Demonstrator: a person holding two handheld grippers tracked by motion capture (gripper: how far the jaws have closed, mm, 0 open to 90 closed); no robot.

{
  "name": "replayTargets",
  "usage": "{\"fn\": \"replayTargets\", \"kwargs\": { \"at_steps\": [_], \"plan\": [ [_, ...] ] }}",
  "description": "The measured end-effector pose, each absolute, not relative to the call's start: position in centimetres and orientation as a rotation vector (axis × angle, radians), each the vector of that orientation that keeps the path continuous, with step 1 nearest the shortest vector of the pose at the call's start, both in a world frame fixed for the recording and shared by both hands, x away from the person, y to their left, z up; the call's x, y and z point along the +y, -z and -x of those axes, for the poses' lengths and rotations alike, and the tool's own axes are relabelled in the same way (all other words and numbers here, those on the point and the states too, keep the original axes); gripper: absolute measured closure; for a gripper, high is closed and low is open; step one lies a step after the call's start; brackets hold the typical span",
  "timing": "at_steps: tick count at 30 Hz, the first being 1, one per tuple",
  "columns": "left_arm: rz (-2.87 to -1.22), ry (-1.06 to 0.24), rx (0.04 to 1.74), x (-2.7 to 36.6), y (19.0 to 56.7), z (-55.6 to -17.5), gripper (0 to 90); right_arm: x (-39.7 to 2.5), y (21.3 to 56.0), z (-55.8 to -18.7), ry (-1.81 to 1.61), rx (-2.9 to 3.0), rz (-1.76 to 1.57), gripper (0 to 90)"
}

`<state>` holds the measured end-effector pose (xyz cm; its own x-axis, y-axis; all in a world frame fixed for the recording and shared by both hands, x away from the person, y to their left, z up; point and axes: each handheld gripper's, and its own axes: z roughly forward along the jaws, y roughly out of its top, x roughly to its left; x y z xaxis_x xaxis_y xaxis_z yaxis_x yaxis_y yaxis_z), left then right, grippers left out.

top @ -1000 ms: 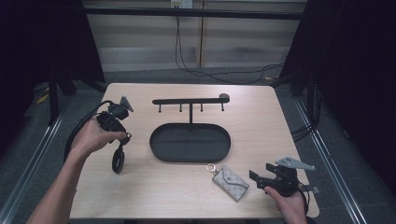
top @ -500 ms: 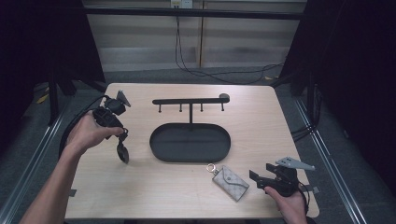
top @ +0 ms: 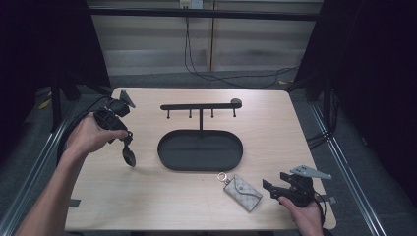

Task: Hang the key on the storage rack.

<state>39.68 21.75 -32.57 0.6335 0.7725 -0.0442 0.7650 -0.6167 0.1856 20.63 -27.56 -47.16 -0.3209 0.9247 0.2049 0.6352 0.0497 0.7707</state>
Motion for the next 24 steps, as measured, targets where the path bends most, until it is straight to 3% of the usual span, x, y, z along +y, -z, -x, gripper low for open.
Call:
{"fn": "replayTargets", "kwargs": {
  "at_steps": [24],
  "plan": [
    [-2.630,-0.015,1.272,19.8,29.7,-39.8,70.6,-27.6,47.2,-20.7,-1.157,1.988,-1.583,20.8]
  ]
}}
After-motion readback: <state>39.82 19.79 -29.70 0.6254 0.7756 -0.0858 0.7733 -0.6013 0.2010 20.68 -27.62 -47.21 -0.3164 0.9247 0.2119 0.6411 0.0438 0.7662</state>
